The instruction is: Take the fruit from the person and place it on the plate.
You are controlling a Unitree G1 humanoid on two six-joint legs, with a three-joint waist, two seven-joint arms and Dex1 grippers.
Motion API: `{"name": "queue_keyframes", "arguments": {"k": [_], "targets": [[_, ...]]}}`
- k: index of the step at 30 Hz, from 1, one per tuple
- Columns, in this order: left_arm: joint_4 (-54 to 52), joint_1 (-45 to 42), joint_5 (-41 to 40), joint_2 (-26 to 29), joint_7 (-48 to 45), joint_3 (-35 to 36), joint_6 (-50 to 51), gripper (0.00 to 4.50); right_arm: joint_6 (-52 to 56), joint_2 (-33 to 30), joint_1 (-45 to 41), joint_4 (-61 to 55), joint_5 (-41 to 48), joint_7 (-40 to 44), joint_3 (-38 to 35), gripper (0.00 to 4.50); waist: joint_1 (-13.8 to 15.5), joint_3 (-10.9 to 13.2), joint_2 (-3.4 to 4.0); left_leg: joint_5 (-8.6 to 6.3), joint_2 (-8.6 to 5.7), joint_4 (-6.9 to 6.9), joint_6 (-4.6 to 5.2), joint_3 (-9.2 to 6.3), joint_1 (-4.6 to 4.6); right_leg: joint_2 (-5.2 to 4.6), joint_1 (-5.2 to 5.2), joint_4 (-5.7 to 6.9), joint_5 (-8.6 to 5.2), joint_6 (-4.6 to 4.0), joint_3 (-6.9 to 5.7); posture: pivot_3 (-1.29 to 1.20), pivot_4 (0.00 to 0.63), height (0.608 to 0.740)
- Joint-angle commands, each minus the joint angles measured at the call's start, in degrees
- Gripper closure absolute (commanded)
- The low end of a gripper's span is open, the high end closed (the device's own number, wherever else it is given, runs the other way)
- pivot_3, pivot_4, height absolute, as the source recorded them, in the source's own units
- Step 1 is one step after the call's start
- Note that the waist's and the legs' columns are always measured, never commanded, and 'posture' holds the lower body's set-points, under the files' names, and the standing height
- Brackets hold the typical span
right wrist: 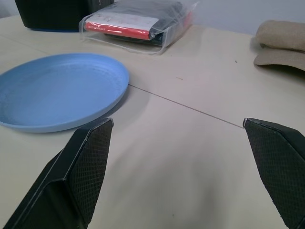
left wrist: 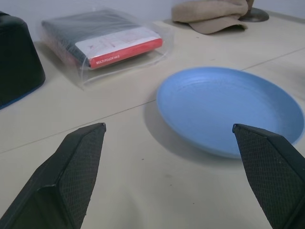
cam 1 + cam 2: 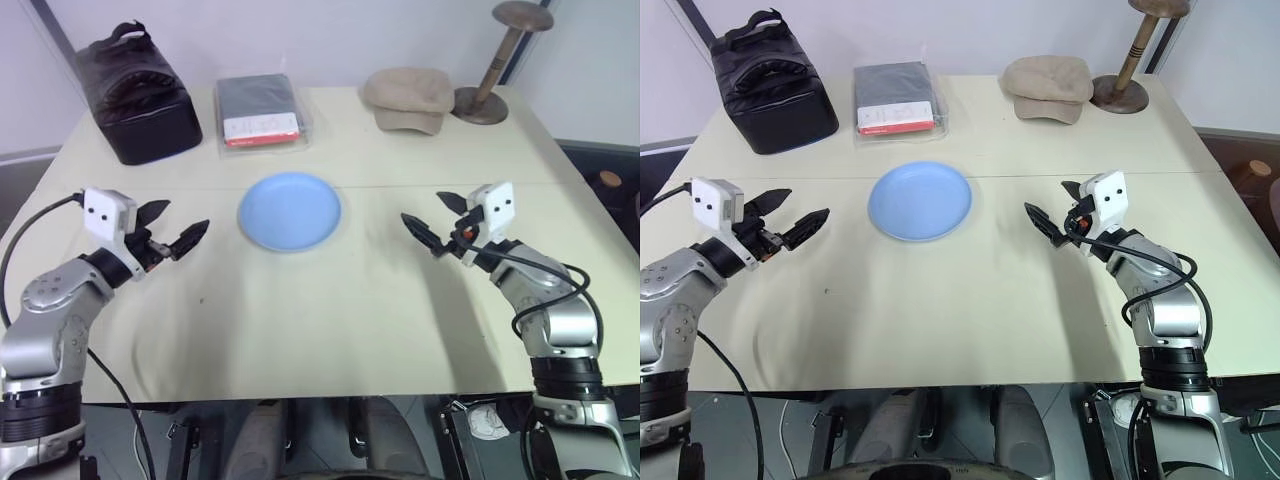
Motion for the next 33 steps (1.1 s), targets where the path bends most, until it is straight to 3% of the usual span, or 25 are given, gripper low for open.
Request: {"name": "queue_keyframes", "arguments": {"k": [1,33], "targets": [[-2.2,0.1,-0.6,0.7,-0.2,1.2,-0.9,0.04,-1.0,-0.5,-0.7,-0.7,0.1,0.2,-1.1,0.0,0.0,0.0,0.0,0.0,0.0,0.0,0.0,0.0,0.0,0.0,0.0,0.0,0.0,0.0,0.0,0.0,0.15,0.74],[-2.0,-0.1,-1.7,0.8,0.5,1.6,-0.9,0.04,-1.1,-0.2,-0.4,-0.9,0.1,-0.2,-1.2,0.0,0.0,0.0,0.0,0.0,0.0,-0.05,0.0,0.0,0.0,0.0,-0.01,-0.04,0.0,0.0,0.0,0.0,0.15,0.74]]}}
